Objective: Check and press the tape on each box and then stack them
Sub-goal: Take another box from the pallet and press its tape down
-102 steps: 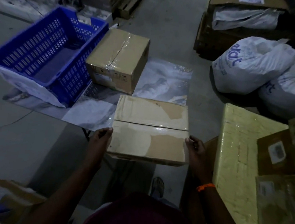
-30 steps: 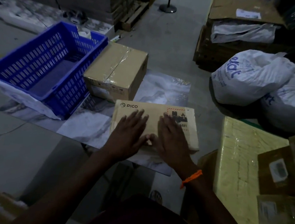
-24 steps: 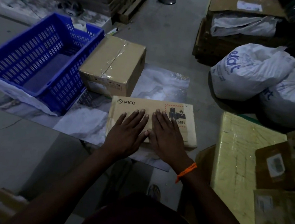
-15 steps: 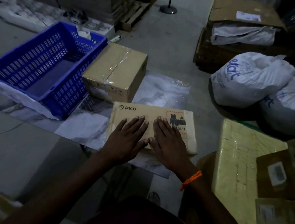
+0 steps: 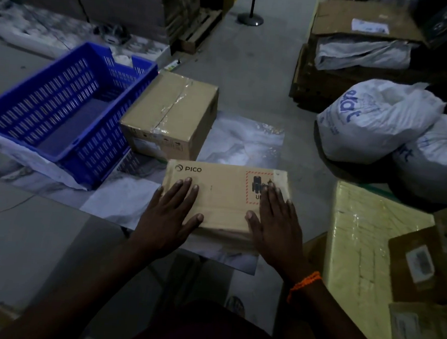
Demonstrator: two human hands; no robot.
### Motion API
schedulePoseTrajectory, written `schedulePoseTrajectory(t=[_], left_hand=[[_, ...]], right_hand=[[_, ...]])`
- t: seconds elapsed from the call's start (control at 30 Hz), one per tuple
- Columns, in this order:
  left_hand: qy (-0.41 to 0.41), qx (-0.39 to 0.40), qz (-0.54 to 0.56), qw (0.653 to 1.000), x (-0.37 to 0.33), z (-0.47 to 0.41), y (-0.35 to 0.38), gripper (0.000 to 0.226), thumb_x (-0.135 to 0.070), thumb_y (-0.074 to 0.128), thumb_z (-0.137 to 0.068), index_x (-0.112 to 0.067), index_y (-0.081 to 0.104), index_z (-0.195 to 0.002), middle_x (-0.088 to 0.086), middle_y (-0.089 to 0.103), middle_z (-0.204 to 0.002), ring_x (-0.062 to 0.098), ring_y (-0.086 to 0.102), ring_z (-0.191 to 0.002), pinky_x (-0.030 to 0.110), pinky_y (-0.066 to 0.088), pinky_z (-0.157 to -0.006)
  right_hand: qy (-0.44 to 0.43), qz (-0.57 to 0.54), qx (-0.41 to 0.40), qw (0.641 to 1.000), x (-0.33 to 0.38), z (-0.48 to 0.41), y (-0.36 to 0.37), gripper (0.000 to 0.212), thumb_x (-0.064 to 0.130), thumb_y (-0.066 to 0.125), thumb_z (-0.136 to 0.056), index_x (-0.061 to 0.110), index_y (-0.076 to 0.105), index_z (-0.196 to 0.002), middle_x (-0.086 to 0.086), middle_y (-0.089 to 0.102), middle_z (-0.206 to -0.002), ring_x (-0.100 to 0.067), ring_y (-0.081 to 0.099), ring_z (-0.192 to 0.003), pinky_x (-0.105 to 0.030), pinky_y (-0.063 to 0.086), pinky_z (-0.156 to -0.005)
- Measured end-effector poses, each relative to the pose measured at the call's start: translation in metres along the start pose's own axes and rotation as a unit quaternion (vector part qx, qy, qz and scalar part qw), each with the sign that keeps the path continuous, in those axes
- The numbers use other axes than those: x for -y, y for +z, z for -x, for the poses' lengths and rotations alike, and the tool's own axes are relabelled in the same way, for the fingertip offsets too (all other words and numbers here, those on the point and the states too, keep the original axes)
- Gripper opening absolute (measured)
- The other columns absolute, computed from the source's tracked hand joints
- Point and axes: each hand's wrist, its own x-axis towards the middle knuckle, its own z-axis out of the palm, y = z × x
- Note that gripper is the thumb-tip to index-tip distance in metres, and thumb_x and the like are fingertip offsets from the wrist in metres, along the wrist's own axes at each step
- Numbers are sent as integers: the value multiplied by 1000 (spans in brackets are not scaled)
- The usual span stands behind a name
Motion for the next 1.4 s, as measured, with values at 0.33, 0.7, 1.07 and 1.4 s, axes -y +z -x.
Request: schedulePoseTrajectory(t=[0.33, 0.7, 1.07, 1.4], left_hand=[[-231, -102, 356, 900, 11, -42, -26, 60, -37, 72, -91, -17, 50, -143, 1, 55, -139, 20, 51, -128, 32, 43, -98], [-221, -183, 538, 793, 10, -13, -30, 43, -42, 77, -86, -32, 60, -124, -13, 67, -121, 4, 63, -113, 28, 53, -86], [-343, -119, 518, 775, 13, 66, 44, 53, -46, 79, -83, -37, 48, -125, -1, 57, -134, 19, 59, -119, 50, 57, -93], [-159, -134, 219, 954, 1, 33, 40, 67, -35, 68, -93, -17, 39, -151, 10, 33, -160, 29, 26, -149, 48, 23, -121]], right_hand=[[265, -344, 34, 900, -23, -50, -27, 52, 47, 70, -92, 14, 64, -131, -11, 68, -131, -30, 62, -123, -39, 49, -104], [301, -505, -55, 807, -21, -36, -31, 28, 58, 61, -87, 36, 62, -104, 2, 71, -106, -24, 68, -103, -53, 56, -92], [291, -430, -65, 852, -5, 56, 32, 28, 28, 81, -89, 24, 62, -109, -1, 70, -108, -20, 67, -102, -42, 58, -89], [75, -225, -71, 969, 8, 27, 47, 59, 35, 61, -97, 7, 49, -147, -16, 46, -153, -30, 43, -143, -33, 35, -117]])
